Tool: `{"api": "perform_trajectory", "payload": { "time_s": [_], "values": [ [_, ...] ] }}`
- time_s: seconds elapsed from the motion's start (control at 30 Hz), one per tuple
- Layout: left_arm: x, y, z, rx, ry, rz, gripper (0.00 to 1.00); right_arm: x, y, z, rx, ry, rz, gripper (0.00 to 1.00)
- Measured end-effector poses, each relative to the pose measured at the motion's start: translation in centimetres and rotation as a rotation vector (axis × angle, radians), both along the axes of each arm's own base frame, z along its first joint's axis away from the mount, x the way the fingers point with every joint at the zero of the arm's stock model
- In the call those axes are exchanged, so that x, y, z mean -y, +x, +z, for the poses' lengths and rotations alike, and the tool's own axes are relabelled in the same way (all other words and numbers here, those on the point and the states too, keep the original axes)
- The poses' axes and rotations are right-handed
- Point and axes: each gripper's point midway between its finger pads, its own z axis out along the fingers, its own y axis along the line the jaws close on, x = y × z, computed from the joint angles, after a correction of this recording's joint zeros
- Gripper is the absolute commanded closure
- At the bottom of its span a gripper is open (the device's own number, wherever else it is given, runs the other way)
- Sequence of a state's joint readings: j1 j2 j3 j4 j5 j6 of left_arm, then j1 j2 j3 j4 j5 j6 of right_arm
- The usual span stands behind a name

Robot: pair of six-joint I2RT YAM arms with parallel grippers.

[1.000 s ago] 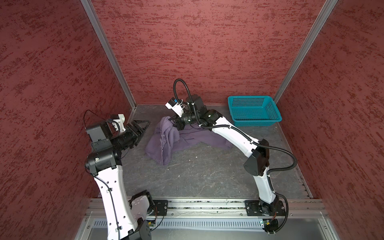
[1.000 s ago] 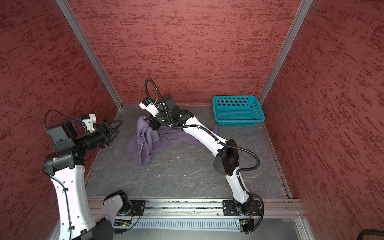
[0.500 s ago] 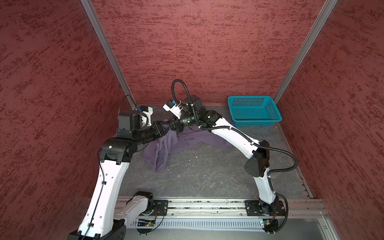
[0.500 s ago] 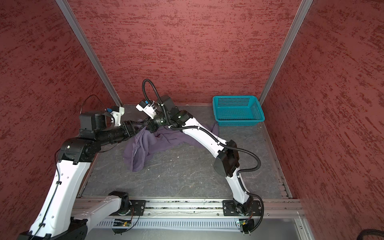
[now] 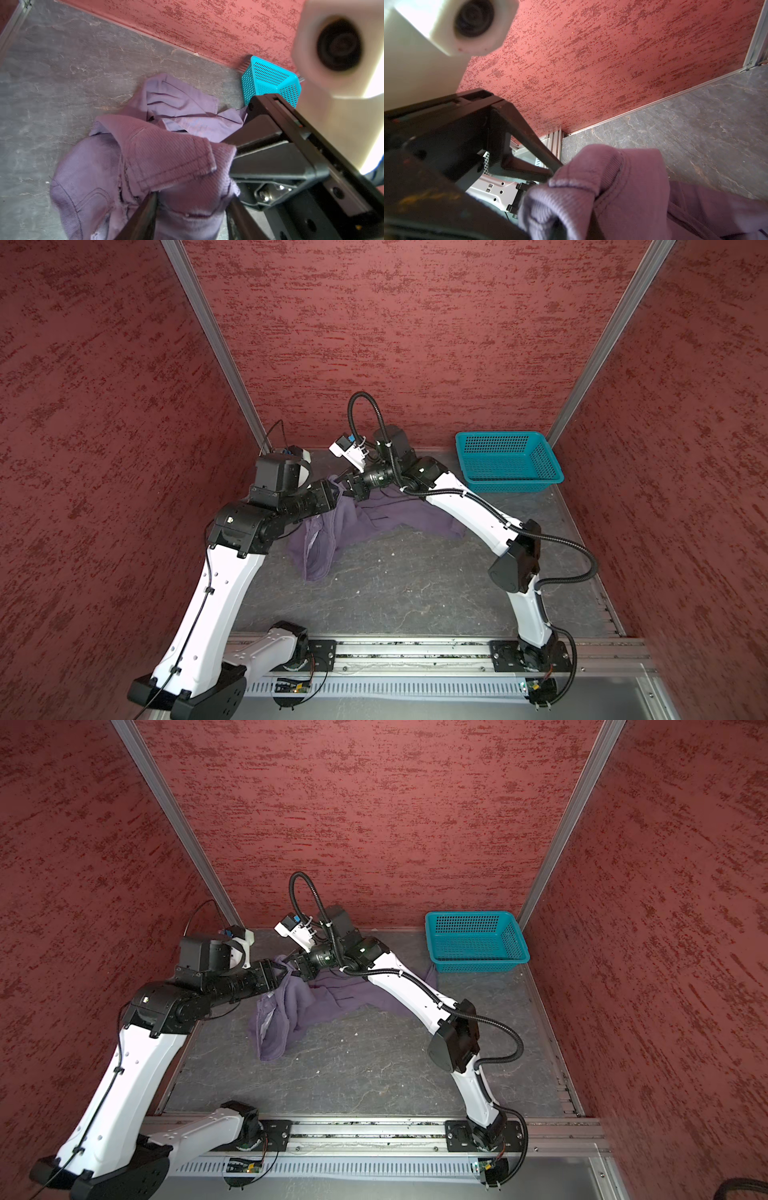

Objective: Fold and stack the trousers
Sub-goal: Flatten out the trousers at the center of the table.

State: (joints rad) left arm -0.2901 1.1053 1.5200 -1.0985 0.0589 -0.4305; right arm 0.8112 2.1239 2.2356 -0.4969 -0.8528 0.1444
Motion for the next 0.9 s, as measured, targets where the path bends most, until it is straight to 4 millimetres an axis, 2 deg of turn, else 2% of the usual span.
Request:
{"api": "perform_trajectory", "payload": {
  "time_s": [0.03, 0.2, 0.23, 0.3, 0.33, 0.4, 0.47, 0.6, 0.63, 0.73, 0.77, 0.8, 0.9],
  "values": [
    [0.0, 0.0, 0.0, -0.001, 0.004, 0.002, 1.00, 0.1, 0.1, -0.1, -0.004, -0.004, -0.002, 1.00],
    [-0.8, -0.1, 0.8, 0.014, 0.037, 0.023, 1.00, 0.2, 0.0, -0.3, 0.004, -0.012, 0.002, 1.00],
    [-1.0, -0.2, 1.1, 0.022, 0.042, 0.027, 1.00, 0.2, -0.1, -0.3, 0.009, -0.013, 0.006, 0.92],
    [-1.4, -0.5, 1.7, 0.037, 0.046, 0.037, 1.00, 0.2, -0.3, -0.2, 0.024, -0.012, 0.012, 0.68],
    [-1.7, -0.7, 2.1, 0.047, 0.043, 0.044, 1.00, 0.2, -0.4, -0.1, 0.030, -0.013, 0.014, 0.61],
    [-2.3, -1.2, 3.4, 0.080, 0.020, 0.057, 1.00, 0.2, -0.6, 0.0, 0.042, -0.013, 0.018, 0.54],
    [-2.5, -1.7, 4.3, 0.104, -0.017, 0.055, 1.00, 0.3, -0.7, 0.2, 0.048, -0.010, 0.021, 0.52],
    [-1.8, -2.3, 5.0, 0.100, -0.132, 0.009, 1.00, 0.5, -0.8, 0.3, 0.053, -0.007, 0.024, 0.56],
    [-1.5, -2.2, 5.0, 0.093, -0.168, -0.010, 1.00, 0.5, -0.8, 0.3, 0.053, -0.008, 0.023, 0.63],
    [-0.6, -1.8, 4.8, 0.070, -0.269, -0.057, 1.00, 0.4, -0.9, -0.1, 0.052, -0.012, 0.028, 0.94],
    [-0.4, -1.8, 4.8, 0.063, -0.300, -0.071, 1.00, 0.5, -0.9, -0.2, 0.043, -0.014, 0.031, 1.00],
    [-0.2, -1.7, 4.8, 0.058, -0.329, -0.084, 0.96, 0.5, -1.1, -0.2, 0.040, -0.012, 0.040, 1.00],
    [-0.5, -1.4, 4.9, 0.056, -0.408, -0.096, 0.48, 0.8, -1.1, -0.2, 0.026, -0.006, 0.057, 1.00]
  ]
}}
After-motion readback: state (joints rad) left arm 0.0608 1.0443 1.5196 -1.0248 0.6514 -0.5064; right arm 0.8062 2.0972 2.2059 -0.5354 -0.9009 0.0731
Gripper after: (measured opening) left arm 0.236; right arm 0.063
